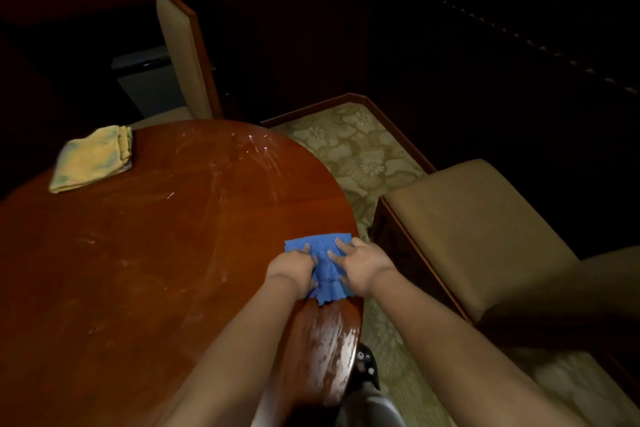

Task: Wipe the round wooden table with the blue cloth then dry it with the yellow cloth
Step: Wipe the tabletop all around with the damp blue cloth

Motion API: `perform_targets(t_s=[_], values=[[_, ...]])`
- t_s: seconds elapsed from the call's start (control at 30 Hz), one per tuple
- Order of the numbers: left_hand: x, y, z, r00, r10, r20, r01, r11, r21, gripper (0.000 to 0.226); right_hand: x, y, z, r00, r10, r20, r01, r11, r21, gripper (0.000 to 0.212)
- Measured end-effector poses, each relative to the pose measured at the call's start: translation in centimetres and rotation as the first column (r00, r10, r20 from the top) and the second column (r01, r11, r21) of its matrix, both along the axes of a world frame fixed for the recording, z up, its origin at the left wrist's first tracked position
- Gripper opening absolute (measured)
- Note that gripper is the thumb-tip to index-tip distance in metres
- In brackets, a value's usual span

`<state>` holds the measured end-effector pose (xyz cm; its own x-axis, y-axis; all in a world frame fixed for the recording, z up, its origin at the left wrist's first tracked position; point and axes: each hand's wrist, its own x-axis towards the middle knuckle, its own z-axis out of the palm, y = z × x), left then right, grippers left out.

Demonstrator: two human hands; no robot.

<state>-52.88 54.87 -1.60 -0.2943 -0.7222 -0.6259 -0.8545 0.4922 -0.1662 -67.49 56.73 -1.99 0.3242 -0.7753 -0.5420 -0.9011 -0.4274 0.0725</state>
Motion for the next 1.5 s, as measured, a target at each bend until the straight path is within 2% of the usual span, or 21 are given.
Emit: perform_targets(t_s=[0.3, 0.63, 1.03, 1.5], values=[[2.2, 6.9, -0.8, 0.999, -0.041, -0.022, 0.041, 0.999, -0.013, 0.058, 1.8, 7.9, 0.2, 0.999, -0.032, -0.003, 0.031, 0.999, -0.014, 0.059], [2.8, 8.9, -1.3, 0.999, -0.029, -0.036, 0.028, 0.999, -0.017, 0.057, 2.5, 10.1, 0.2, 0.999, -0.043, -0.021, 0.044, 0.998, 0.033, 0.062], [2.8, 6.6, -1.6, 0.99, -0.033, -0.134, 0.033, 0.999, 0.0, 0.052, 2.7, 7.4, 0.3, 0.997, -0.008, -0.073, 0.01, 0.999, 0.031, 0.06], [0.9, -3.0, -1.1, 0.981, 0.113, -0.159, -0.118, 0.993, -0.022, 0.055, 1.3, -4.2, -0.1, 0.997, 0.076, -0.032, -0.075, 0.997, 0.019, 0.06]])
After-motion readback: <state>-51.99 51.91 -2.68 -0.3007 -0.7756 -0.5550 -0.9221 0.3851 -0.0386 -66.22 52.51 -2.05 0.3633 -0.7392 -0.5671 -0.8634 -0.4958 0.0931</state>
